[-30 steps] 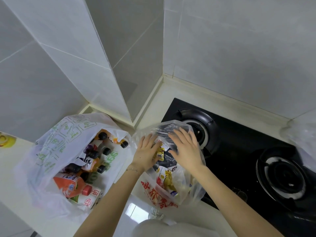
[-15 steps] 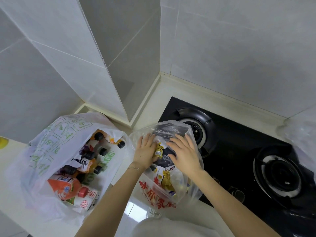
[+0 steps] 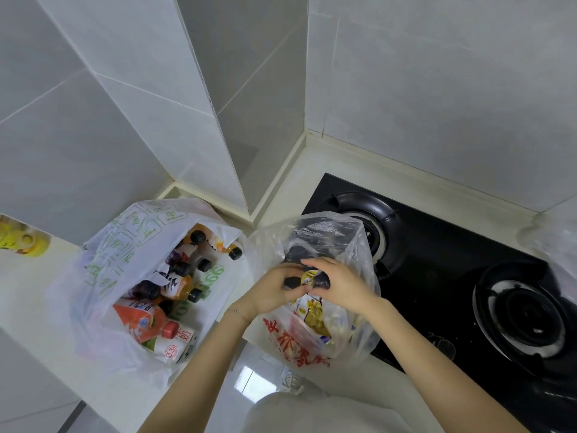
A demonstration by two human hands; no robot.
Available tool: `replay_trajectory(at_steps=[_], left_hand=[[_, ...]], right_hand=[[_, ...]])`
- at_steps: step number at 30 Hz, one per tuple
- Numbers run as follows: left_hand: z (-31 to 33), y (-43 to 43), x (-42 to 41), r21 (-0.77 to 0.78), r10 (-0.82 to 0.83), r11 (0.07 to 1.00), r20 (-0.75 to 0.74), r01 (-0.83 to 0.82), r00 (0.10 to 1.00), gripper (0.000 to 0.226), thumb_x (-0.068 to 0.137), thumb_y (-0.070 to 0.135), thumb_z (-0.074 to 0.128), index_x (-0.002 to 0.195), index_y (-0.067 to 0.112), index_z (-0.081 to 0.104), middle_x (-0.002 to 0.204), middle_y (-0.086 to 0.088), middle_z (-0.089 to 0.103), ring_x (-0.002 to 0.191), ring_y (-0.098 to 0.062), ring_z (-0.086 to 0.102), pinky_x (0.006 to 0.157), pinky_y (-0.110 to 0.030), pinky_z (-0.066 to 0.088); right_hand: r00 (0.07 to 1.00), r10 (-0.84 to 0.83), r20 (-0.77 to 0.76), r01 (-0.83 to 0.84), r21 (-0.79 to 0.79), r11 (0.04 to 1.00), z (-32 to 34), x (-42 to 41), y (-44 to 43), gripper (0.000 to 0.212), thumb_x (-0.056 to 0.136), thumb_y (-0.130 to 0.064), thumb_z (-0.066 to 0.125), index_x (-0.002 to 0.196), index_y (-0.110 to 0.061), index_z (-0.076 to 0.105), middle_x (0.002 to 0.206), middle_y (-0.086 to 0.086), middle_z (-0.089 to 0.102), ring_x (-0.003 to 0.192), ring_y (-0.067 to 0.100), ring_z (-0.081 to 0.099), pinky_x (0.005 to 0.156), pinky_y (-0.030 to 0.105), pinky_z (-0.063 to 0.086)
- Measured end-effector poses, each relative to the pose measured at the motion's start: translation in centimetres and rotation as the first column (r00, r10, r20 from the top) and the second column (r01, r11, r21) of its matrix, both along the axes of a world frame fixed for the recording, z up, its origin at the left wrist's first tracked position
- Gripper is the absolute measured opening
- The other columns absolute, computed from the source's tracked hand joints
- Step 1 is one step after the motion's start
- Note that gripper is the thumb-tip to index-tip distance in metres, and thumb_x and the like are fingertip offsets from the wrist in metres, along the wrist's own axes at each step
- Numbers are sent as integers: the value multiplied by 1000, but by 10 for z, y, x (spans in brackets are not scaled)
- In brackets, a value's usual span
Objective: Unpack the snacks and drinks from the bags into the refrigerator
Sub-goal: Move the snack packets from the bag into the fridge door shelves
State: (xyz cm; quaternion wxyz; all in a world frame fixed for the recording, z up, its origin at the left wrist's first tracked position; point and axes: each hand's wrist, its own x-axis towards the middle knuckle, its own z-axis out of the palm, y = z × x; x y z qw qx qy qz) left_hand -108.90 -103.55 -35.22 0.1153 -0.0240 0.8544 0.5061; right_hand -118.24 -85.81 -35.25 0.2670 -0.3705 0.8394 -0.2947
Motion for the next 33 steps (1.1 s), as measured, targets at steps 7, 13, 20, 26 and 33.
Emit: replay_trajectory(at_steps=[7, 13, 20, 26, 33], left_hand=[[6, 13, 8, 170, 202, 956, 212, -239, 956, 47, 91, 33, 66, 132, 15, 52, 122, 1, 61, 102, -3, 61, 83, -12, 48], [-16, 26, 2, -356, 91, 934, 185, -20, 978, 55, 94, 28, 60, 143, 12, 39, 131, -12, 58, 116, -26, 58, 94, -36, 48], [-40, 46, 11, -621, -66, 753, 257, 217, 964, 57, 89, 35, 64, 139, 18, 46, 141, -6, 48, 132, -27, 41, 107, -35, 29], [-39, 43, 17, -571, 16, 819, 130, 61, 991, 39, 82, 29, 71, 114, 14, 54, 117, -5, 55, 110, -25, 49, 90, -32, 39], [-28, 41, 23, -426, 142, 901, 124, -77, 982, 21, 87, 17, 59, 92, 17, 39, 84, -8, 60, 78, -29, 58, 64, -38, 42]], right_hand=[[981, -187, -60, 190, 42, 981, 2, 11, 14, 38, 81, -43, 72, 111, -23, 60, 104, -7, 65, 94, 13, 61, 80, 36, 52], [950, -311, 17, 299, 222, 928, -5, 14, 43, 40, 88, -52, 59, 99, -13, 52, 95, 0, 60, 83, 16, 58, 66, 30, 46], [926, -375, 35, 357, 237, 904, -7, 19, 60, 43, 86, -52, 62, 89, -10, 53, 84, 5, 62, 74, 20, 60, 63, 34, 45], [913, -409, 17, 397, 202, 895, 0, 22, 56, 45, 87, -48, 62, 86, -5, 51, 81, 12, 61, 68, 22, 54, 57, 31, 36], [855, -498, 144, 498, 34, 866, 6, 31, 57, 29, 87, -45, 65, 88, -18, 57, 80, -5, 64, 74, 10, 61, 61, 24, 45]])
